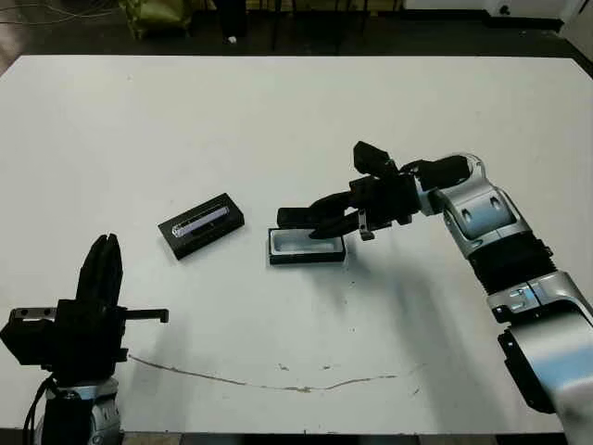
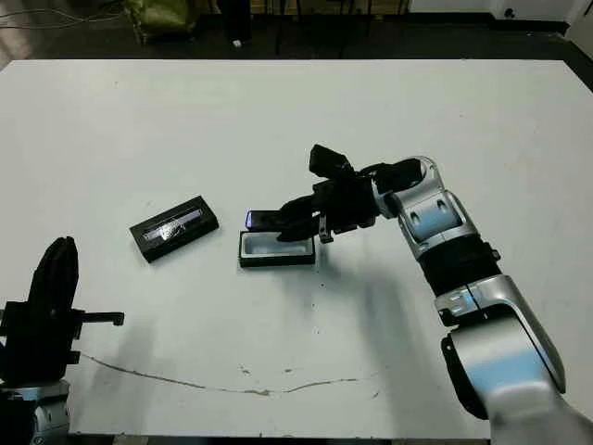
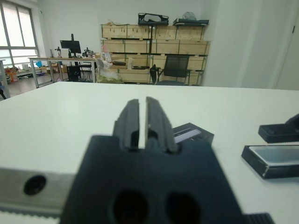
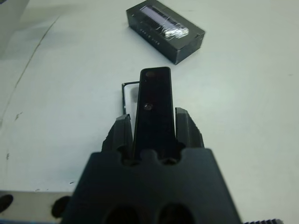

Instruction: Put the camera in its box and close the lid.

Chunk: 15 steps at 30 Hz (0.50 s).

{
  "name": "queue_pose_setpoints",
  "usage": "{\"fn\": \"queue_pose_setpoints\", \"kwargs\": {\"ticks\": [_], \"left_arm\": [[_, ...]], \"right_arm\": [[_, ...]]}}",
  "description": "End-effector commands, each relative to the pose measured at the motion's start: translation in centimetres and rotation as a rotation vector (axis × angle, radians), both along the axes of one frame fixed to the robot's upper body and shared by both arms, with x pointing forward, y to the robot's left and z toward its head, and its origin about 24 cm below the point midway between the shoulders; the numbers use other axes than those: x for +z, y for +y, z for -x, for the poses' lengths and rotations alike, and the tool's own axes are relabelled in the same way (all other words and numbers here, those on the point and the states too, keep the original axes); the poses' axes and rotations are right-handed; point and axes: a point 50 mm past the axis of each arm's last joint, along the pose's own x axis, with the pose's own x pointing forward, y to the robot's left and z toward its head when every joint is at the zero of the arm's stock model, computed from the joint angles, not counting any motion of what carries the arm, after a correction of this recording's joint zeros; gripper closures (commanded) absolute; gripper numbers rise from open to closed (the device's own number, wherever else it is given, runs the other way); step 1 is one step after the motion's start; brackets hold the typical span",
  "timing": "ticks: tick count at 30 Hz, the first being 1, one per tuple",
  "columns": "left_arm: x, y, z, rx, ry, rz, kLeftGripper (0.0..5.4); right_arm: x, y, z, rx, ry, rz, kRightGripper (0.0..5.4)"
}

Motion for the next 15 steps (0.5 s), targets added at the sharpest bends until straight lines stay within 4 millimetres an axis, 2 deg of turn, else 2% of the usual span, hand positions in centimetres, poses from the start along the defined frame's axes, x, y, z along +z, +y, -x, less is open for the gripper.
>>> {"fn": "queue_pose_setpoints", "kwargs": {"ticks": [1,15], "left_arm": [[-0.52,0.03,0.25,0.003,0.035,0.009,5.4],[-0.59,-0.12,0.42,0.006,0.037,0.009,5.4]], "right_arm": [[0.1,-0.29,-0.16,0.0,0.016,0.059,4.74],[0.02,-0.27,-0.13,0.028,0.04,0.085,4.74]]}}
